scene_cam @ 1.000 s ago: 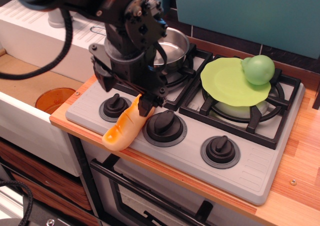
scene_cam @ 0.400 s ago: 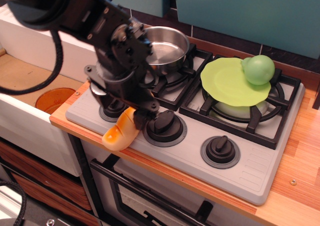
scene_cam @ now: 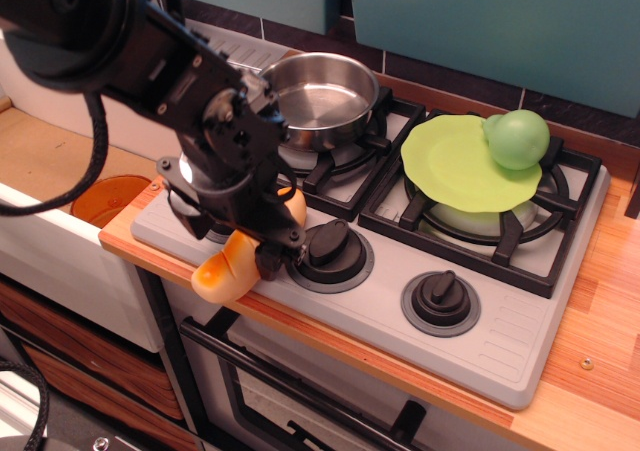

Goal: Put pear on plate and bread in pot or pan on stove

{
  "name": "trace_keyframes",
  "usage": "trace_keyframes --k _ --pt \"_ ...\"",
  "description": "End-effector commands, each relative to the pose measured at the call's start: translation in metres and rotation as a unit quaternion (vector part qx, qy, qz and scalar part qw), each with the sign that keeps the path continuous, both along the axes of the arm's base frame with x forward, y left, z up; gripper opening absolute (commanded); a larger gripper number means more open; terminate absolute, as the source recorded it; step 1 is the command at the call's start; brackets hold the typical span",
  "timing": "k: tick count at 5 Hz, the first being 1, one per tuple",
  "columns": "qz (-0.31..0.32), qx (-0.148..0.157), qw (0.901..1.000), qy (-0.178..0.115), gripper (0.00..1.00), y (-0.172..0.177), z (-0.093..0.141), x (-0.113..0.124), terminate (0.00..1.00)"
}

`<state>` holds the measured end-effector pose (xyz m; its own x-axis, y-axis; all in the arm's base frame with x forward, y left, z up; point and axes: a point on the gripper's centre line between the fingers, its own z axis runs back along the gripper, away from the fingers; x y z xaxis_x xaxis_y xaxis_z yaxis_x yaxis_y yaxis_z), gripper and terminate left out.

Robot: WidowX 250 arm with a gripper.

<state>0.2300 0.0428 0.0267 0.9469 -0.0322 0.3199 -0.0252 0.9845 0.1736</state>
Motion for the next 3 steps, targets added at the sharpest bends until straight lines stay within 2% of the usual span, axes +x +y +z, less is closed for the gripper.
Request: trace_keyframes --k 1,2,3 --pt "0.001 -0.022 0.9997 -0.004 1.0 -0.007 -0.016 0.009 0.0" --pt "0.007 -0.036 0.9993 0.005 0.0 -0.009 -0.015 0.003 0.0" --pt "0.014 -0.031 0.9994 0.011 0.0 -0.01 -0.003 -0.009 0.0"
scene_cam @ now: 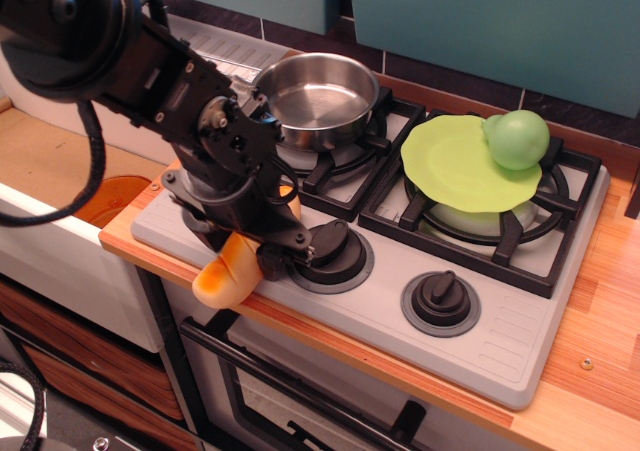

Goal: Put pear on plate and bread in pot or pan on stove

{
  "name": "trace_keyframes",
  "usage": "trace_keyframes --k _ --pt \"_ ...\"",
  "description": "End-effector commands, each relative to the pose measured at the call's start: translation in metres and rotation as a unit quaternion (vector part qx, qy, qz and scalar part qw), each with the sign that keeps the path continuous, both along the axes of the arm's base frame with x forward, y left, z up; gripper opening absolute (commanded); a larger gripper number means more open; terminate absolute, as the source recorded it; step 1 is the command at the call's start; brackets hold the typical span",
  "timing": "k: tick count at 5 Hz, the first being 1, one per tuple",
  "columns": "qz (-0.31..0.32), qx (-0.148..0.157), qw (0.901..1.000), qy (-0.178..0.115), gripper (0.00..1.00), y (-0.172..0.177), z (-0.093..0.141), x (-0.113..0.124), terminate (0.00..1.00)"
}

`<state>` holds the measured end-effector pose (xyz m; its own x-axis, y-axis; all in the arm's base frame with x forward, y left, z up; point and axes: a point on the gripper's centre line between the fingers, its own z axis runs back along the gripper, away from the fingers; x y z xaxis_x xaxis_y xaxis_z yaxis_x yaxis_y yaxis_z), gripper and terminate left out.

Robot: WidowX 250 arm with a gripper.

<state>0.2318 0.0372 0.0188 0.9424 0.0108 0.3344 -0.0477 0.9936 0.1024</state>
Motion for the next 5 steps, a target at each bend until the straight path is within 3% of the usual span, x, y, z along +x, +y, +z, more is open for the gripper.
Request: trace_keyframes --k 1,3,5 --pt "0.011 0.018 0.9994 0.026 0.0 -0.018 0.01 0.023 0.0" --pt "-0.002 0.041 0.9987 0.031 0.0 -0.014 0.06 0.027 0.0" --pt "-0.018 0.077 0.9948 0.064 0.0 -0.003 0.128 0.057 0.0"
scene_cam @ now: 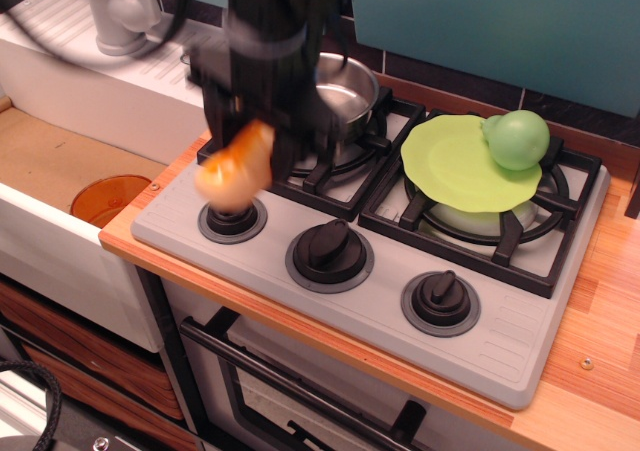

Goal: Put pear on plate and bread in pot or pan on stove

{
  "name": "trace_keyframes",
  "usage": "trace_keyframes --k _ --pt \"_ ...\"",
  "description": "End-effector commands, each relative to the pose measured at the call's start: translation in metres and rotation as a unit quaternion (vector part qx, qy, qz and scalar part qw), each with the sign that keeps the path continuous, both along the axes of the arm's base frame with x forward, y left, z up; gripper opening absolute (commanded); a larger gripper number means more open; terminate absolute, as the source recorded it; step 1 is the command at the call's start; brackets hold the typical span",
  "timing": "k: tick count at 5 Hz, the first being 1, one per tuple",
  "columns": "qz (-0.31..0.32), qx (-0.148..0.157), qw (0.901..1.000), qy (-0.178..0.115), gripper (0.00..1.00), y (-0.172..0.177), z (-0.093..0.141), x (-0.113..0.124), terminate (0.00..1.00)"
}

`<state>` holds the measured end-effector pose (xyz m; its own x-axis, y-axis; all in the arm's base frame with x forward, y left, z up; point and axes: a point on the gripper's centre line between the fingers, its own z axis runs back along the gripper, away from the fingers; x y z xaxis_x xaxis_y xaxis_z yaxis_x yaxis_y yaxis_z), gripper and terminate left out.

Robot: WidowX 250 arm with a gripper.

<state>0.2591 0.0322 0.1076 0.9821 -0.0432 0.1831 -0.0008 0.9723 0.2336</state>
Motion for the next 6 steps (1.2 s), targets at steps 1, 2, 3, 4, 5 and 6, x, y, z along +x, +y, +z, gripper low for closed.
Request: trace_keyframes --k 1,2,3,4,5,6 --pt "-0.026 0.01 0.9996 -0.005 0.0 0.011 0.048 0.058 0.0" --pt "-0.041 -0.001 0.9991 -0.008 0.0 0.02 0.04 0.087 0.0" --pt "-0.046 -0.014 0.9987 -0.014 0.0 0.025 0.025 0.103 0.0" --pt "-0.045 -0.026 0.9984 -0.021 0.0 0.025 0.006 0.106 0.0" --pt "-0.045 -0.034 0.998 -0.03 1.0 0.022 -0.008 0.099 0.0" --pt "-0.039 -0.034 0.9983 -0.027 1.0 0.015 -0.006 0.091 0.0"
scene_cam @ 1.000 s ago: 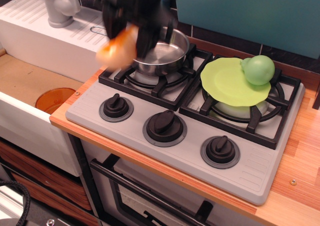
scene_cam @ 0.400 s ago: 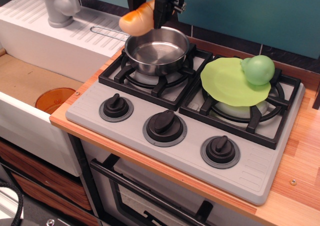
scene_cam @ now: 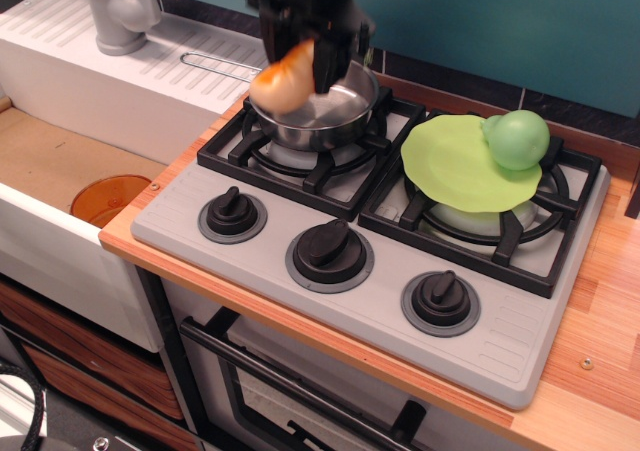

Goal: Put pear on plate and bread in pot or pan on stove

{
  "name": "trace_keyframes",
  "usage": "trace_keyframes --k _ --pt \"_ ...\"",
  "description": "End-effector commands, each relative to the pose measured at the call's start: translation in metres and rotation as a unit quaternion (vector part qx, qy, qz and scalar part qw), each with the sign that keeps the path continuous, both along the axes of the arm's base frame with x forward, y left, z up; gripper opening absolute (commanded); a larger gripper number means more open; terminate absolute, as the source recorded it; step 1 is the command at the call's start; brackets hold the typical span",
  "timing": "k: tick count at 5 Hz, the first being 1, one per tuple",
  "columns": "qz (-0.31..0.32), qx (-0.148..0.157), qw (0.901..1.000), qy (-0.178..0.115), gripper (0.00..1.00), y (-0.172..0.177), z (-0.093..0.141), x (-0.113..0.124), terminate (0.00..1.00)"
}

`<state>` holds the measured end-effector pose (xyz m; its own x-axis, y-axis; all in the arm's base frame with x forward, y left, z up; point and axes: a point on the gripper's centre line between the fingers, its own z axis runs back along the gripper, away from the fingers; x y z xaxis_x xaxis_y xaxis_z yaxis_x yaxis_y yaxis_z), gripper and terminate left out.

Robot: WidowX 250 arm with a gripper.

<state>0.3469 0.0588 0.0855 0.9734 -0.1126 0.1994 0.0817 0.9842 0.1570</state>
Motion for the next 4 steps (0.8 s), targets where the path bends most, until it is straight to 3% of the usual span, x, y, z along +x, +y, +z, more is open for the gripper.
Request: trace_keyframes --k 1,4 --pt "0.007 0.011 0.9998 -0.016 1.0 -0.015 0.029 0.005 0.0" --pt "0.008 0.026 0.9996 -0.007 1.0 -0.05 0.07 0.006 0.0"
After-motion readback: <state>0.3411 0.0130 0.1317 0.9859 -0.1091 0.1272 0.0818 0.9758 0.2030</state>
